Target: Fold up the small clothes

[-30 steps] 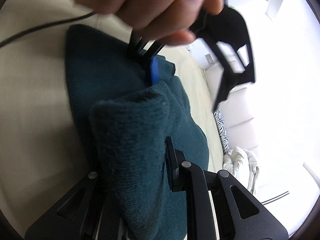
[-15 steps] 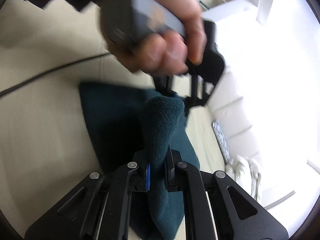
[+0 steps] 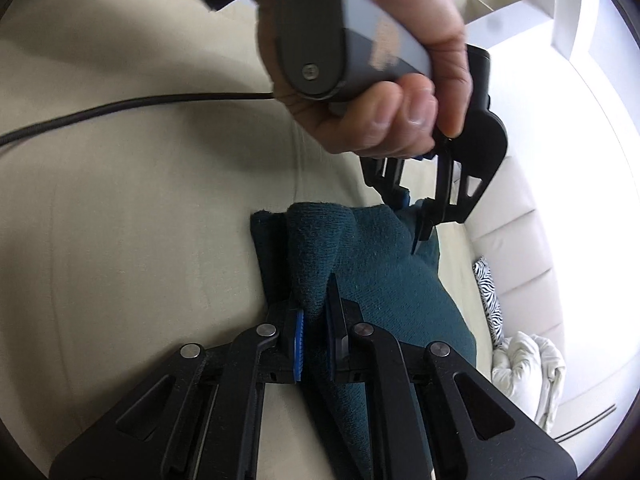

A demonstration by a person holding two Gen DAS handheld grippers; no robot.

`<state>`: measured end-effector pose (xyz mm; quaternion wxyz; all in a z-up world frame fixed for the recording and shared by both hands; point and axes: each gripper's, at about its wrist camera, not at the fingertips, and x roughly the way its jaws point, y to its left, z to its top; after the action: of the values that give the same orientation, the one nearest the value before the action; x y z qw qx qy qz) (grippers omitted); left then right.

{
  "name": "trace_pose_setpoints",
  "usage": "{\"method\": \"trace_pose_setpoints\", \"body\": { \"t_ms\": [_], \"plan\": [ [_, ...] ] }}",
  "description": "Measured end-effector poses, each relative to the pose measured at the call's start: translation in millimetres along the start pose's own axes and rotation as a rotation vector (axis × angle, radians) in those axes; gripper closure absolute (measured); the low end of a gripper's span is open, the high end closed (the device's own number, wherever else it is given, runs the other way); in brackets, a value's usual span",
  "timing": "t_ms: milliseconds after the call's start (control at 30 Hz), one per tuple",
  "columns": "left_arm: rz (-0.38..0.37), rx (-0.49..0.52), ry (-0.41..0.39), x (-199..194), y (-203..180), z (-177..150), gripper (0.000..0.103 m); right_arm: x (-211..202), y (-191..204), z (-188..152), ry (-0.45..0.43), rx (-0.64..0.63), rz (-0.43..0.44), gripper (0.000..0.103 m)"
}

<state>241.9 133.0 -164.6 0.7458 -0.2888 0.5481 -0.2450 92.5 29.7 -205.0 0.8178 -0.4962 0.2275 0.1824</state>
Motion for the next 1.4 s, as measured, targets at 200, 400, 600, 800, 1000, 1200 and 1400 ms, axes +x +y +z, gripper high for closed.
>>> {"method": "trace_pose_setpoints", "body": {
  "t_ms": [200,400,600,800,1000,1200,1400],
  "plan": [
    [0.000,-0.031,-0.018,3.9,-0.2,0.1,0.087,5.8,6.6,1.7,-0.014,0.021,-0.015,0.092],
    [0.120,-0.009,-0.081,-18.5,-14.4,-4.0,0.076,-27.5,8.2,-13.7,-0.009,0.205,0.098,0.084],
    [0.292,0.169,-0.238,-50.8,-83.7,-29.5,0.070,-74.9,-83.2,-89.6,-0.069,0.816,0.308,0.044],
    [0.439,0.310,-0.192,5.4,-106.4,-63.6,0.070,-43.1,-168.1,-178.4,-0.147,1.362,0.594,0.044],
    [0.379,0.213,-0.179,7.2,-60.9,-48.5,0.096,40.6,-152.3,-206.1,0.001,1.551,0.802,0.044],
    [0.397,0.272,-0.198,6.7,-64.3,-54.0,0.096,23.7,-146.3,-204.3,0.018,1.597,0.859,0.044],
    [0.359,0.271,-0.200,11.7,-56.5,-54.2,0.096,38.8,-226.0,-194.1,-0.113,1.648,0.849,0.044]
  ]
}}
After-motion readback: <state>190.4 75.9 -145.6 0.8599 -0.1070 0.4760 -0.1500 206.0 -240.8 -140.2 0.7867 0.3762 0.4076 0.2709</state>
